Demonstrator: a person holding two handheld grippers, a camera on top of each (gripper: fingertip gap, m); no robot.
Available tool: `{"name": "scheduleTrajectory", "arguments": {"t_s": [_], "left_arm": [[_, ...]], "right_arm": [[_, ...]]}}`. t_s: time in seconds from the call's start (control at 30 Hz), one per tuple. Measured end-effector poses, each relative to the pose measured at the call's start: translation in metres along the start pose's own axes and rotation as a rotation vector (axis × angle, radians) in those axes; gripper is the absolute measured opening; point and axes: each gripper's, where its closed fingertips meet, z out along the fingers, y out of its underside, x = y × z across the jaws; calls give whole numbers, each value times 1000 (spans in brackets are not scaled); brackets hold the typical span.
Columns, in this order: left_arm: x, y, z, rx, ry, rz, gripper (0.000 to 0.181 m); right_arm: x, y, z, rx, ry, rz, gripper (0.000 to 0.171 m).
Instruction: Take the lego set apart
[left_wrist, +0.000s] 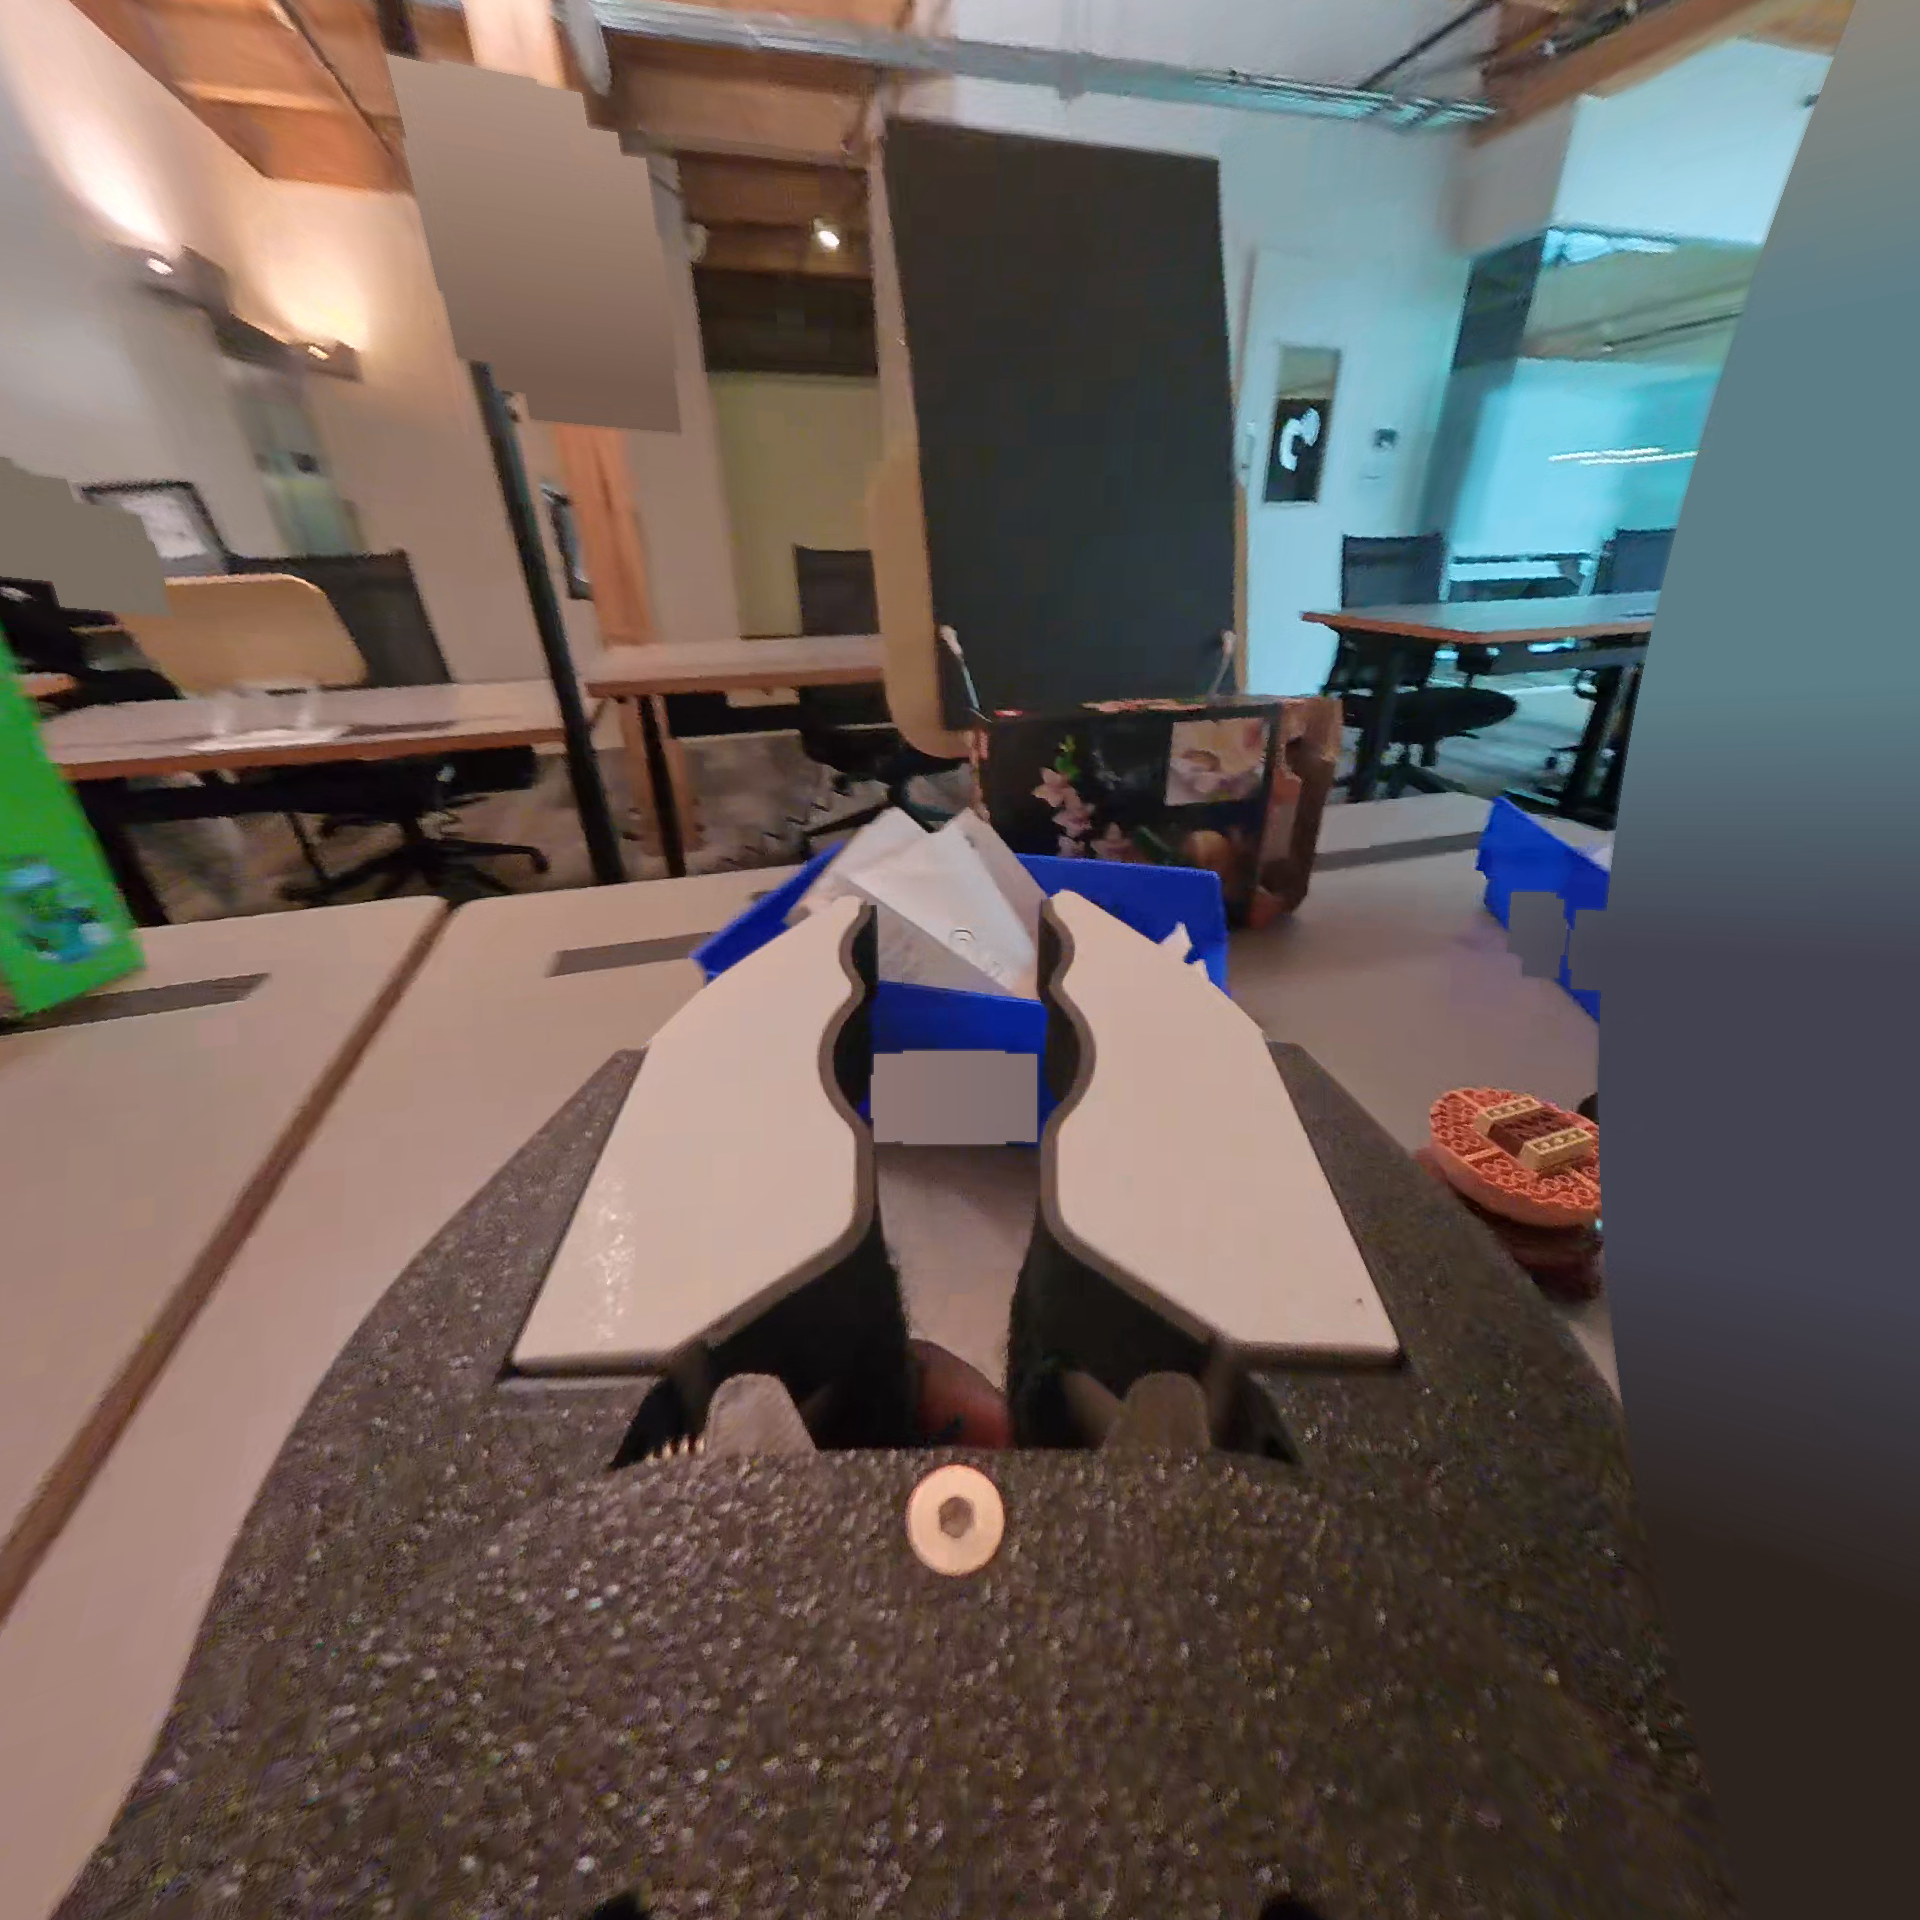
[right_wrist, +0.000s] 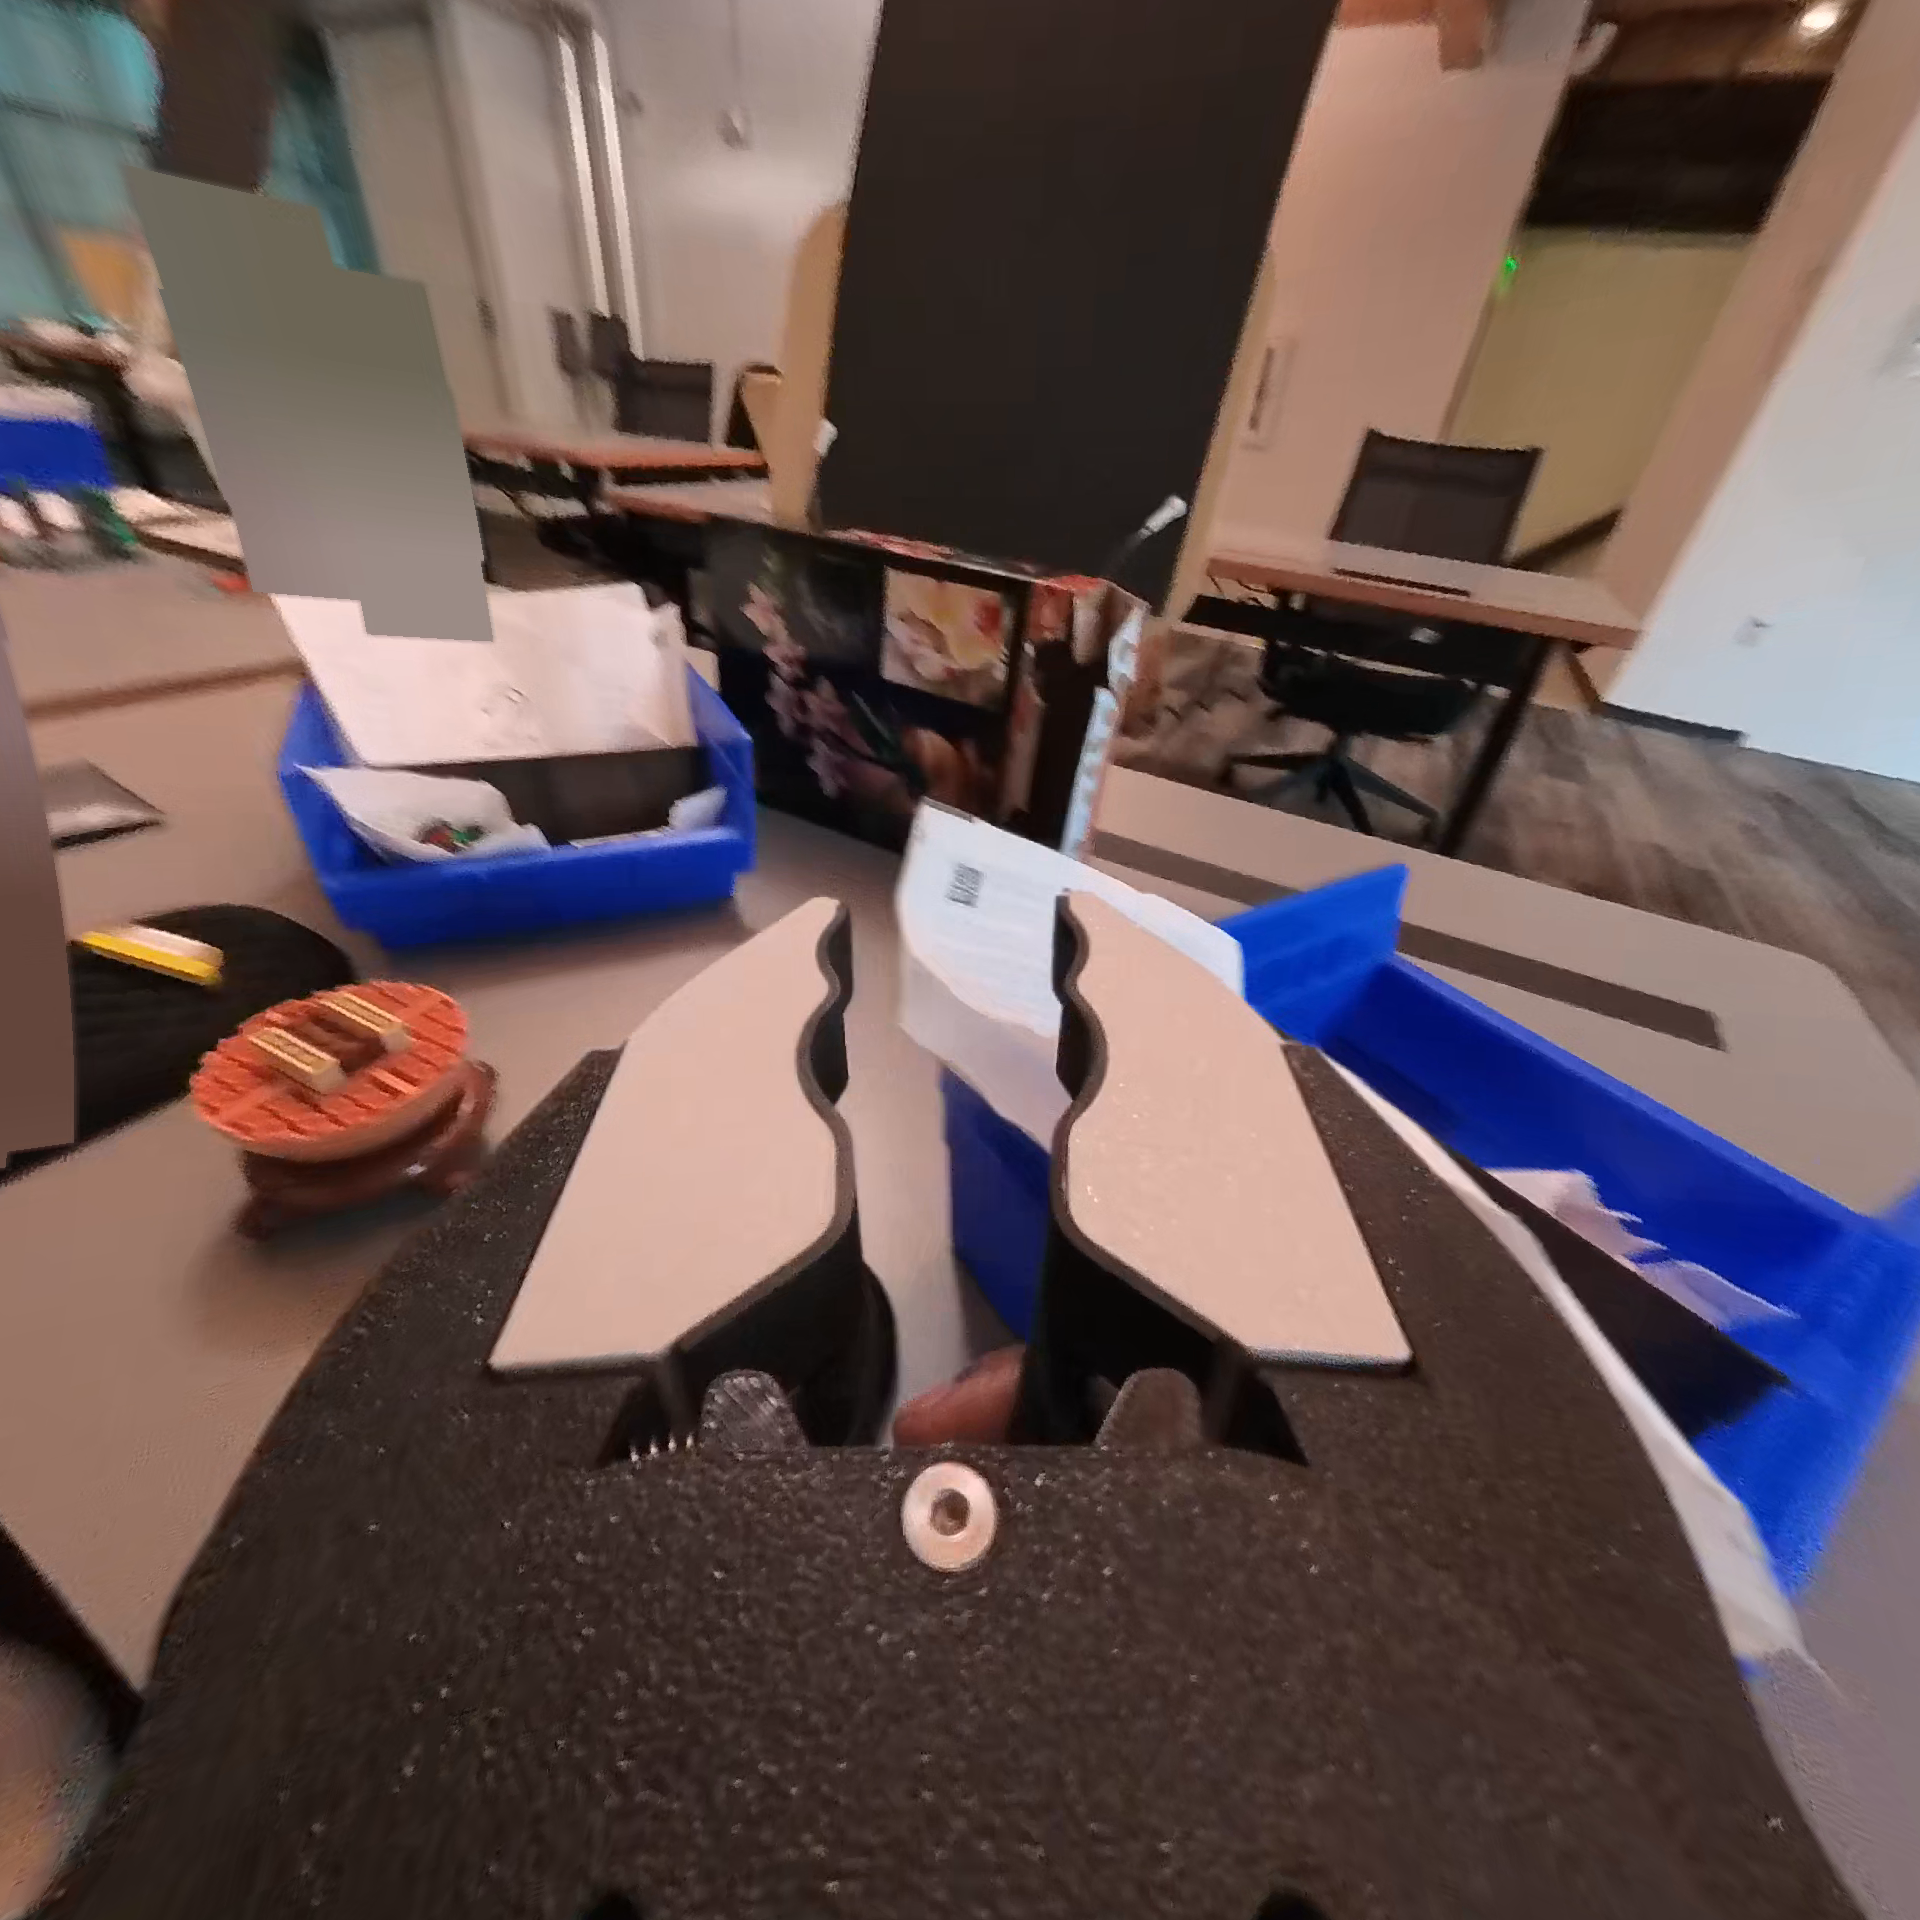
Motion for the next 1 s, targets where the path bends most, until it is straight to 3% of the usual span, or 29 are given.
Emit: {"name": "scheduleTrajectory", "arguments": {"t_s": [0.13,0.27,0.37,0.5,0.6,0.7,0.83,1.0], "left_arm": [[-7,-9,-17,16,-57,27,28],[31,-13,4,44,129,17,28],[91,-24,36,63,394,22,28],[220,-24,64,10,949,103,28],[301,0,65,-134,1299,111,27],[345,19,48,-181,1553,182,24],[351,17,32,-1,1758,223,23],[312,12,45,195,1784,150,22]], "right_arm": [[-18,0,9,6,-58,15,38],[-27,0,10,-12,-64,-17,38],[-30,-7,7,8,-70,-16,38],[-30,-15,1,27,-61,-39,38],[-27,-21,-6,30,-29,-57,38],[-22,-30,-18,45,38,-60,38],[-13,-40,-42,36,186,-62,38],[-16,-59,-63,14,366,-94,37]]}}
